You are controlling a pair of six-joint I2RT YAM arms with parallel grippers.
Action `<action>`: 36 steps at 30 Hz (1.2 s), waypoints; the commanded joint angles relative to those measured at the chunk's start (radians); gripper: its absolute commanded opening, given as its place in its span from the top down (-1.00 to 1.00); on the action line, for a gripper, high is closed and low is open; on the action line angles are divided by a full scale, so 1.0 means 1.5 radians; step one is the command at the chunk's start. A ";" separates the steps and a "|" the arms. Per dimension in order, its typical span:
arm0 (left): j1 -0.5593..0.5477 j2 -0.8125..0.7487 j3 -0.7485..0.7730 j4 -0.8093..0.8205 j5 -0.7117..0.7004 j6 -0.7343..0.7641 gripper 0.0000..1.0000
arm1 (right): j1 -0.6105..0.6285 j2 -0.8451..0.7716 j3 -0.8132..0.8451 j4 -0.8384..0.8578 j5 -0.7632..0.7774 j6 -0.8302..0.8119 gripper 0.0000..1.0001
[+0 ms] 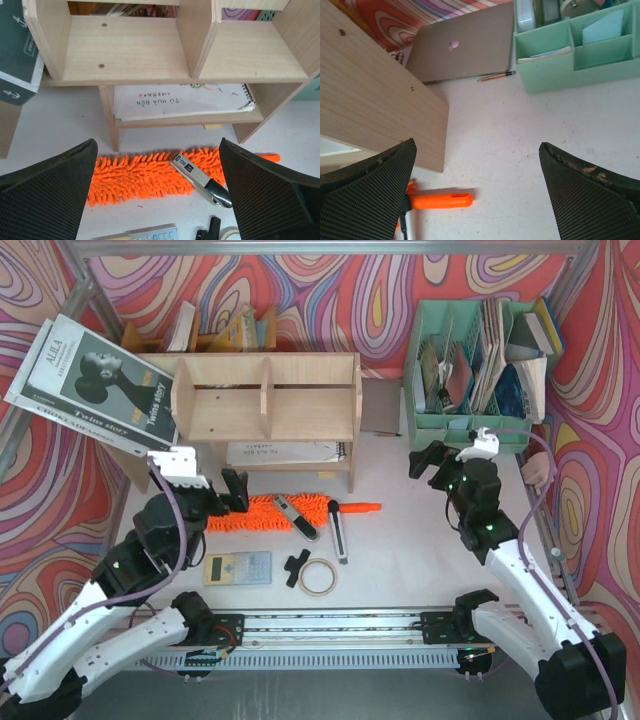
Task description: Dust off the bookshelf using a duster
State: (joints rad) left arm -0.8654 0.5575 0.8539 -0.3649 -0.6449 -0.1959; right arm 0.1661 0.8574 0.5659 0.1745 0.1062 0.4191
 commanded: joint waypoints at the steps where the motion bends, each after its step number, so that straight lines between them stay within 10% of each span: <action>1: -0.003 0.081 0.103 -0.090 -0.042 -0.035 -0.97 | 0.002 0.030 0.066 -0.064 -0.068 0.006 -0.97; 9: -0.003 0.232 0.238 -0.196 -0.061 -0.109 -0.97 | 0.171 0.061 0.115 -0.167 0.007 -0.043 -0.93; 21: -0.001 0.147 0.182 -0.148 -0.066 -0.151 -0.97 | 0.406 0.107 0.067 -0.203 0.121 0.010 -0.56; 36: 0.010 0.169 0.165 -0.123 -0.095 -0.208 -0.97 | 0.465 0.311 0.077 -0.112 0.145 0.085 -0.21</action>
State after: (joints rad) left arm -0.8547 0.7605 1.0679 -0.5510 -0.7563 -0.4988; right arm 0.8471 1.2610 0.6407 -0.0479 0.2874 0.5011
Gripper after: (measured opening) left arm 0.984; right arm 0.617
